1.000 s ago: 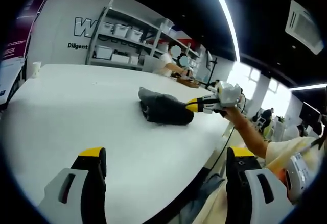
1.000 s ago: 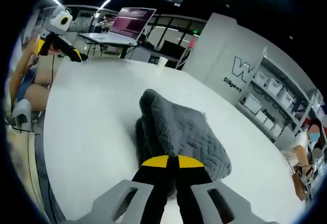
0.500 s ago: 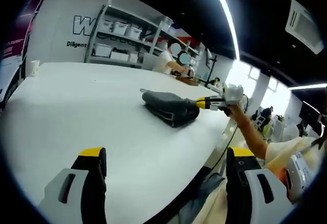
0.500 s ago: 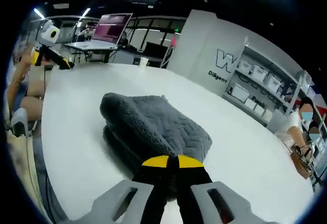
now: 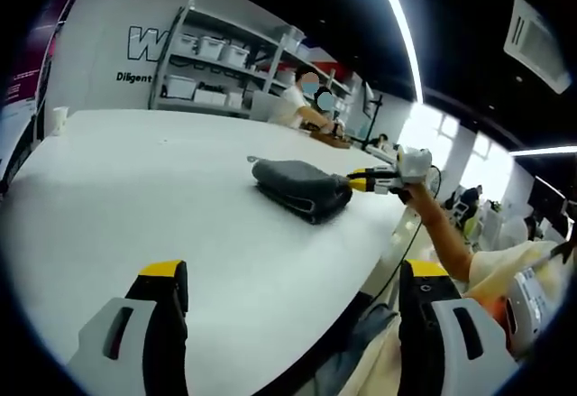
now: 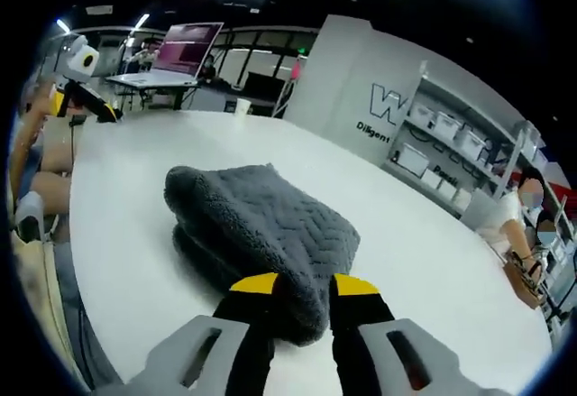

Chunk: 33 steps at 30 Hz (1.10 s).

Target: Open the folded towel by lifting each exposed corner and separating the folded layers until the towel lies flat within the target outline without major curled edges

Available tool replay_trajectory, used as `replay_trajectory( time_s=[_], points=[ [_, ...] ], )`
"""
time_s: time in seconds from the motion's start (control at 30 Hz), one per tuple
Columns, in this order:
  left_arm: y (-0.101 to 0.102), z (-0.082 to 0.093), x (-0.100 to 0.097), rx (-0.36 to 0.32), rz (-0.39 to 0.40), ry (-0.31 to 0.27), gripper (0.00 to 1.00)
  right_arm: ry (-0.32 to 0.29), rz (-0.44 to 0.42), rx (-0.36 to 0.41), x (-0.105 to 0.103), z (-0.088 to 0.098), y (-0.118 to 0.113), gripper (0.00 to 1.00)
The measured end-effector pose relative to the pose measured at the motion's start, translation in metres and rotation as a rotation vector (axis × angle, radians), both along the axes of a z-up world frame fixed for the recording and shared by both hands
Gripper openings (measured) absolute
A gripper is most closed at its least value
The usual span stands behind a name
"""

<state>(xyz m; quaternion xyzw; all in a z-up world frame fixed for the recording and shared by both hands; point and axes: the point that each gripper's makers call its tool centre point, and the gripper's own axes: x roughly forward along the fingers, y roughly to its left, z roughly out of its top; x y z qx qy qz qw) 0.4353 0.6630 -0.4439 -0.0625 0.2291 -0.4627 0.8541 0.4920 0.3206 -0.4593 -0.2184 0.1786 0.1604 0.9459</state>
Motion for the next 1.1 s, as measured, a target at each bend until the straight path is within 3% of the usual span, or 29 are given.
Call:
replay_trajectory(
  time_s=[0.13,0.27,0.4,0.53,0.83,1.1],
  points=[
    [0.0,0.002,-0.001,-0.003,0.001,-0.005,0.95,0.011,0.006,0.017,-0.009,0.005,0.005,0.38],
    [0.001,0.003,-0.002,-0.003,0.003,-0.007,0.95,0.047,0.0,0.021,-0.018,0.002,0.008,0.63],
    [0.0,0.003,-0.003,-0.005,-0.007,-0.009,0.95,0.07,0.006,0.041,-0.026,0.002,0.011,0.69],
    [-0.001,0.003,-0.003,0.0,-0.012,-0.011,0.96,0.078,0.002,0.042,-0.033,0.002,0.011,0.86],
    [-0.004,0.002,-0.005,0.007,-0.019,-0.012,0.96,0.096,0.006,0.08,-0.048,0.002,0.018,0.98],
    [-0.004,0.003,-0.003,0.011,-0.023,-0.012,0.96,0.107,0.037,0.045,-0.058,0.001,0.027,0.99]
  ],
)
